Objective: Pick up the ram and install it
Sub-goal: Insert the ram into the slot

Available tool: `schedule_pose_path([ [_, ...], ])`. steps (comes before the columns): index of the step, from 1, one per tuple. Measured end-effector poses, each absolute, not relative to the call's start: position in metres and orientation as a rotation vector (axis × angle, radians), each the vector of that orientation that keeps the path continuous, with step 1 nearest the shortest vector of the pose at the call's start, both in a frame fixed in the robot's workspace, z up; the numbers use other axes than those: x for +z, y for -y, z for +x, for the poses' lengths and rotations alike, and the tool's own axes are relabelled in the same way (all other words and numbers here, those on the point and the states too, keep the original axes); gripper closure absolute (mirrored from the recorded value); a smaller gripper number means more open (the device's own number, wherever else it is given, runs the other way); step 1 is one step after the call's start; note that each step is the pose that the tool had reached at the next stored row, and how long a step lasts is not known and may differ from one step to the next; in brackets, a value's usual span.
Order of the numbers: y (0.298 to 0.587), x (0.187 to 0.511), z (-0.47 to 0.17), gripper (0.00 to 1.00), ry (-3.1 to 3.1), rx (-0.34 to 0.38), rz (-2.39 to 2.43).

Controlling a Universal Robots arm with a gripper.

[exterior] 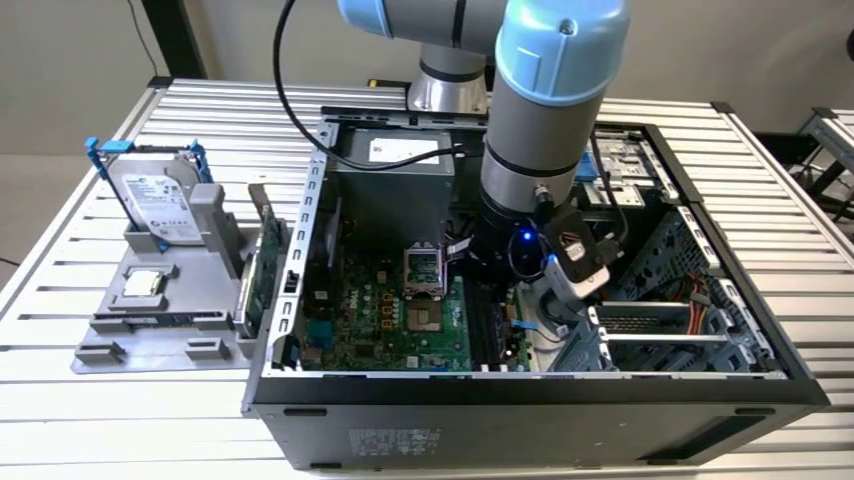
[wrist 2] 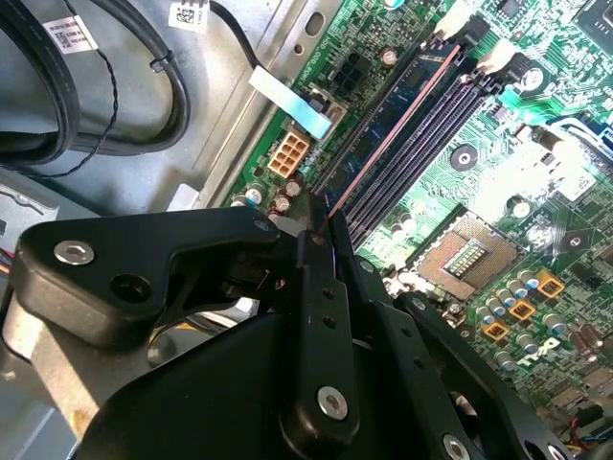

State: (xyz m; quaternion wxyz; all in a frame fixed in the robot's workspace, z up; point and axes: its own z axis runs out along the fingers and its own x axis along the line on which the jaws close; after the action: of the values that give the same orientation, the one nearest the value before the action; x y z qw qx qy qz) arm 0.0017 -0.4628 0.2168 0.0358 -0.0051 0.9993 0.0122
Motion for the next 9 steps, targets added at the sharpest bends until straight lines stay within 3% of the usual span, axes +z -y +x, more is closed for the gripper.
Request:
schedule_pose_path([
  [9,0.4629,0.2169,0.0017,1.00,-3.070,0.032,-0.018],
])
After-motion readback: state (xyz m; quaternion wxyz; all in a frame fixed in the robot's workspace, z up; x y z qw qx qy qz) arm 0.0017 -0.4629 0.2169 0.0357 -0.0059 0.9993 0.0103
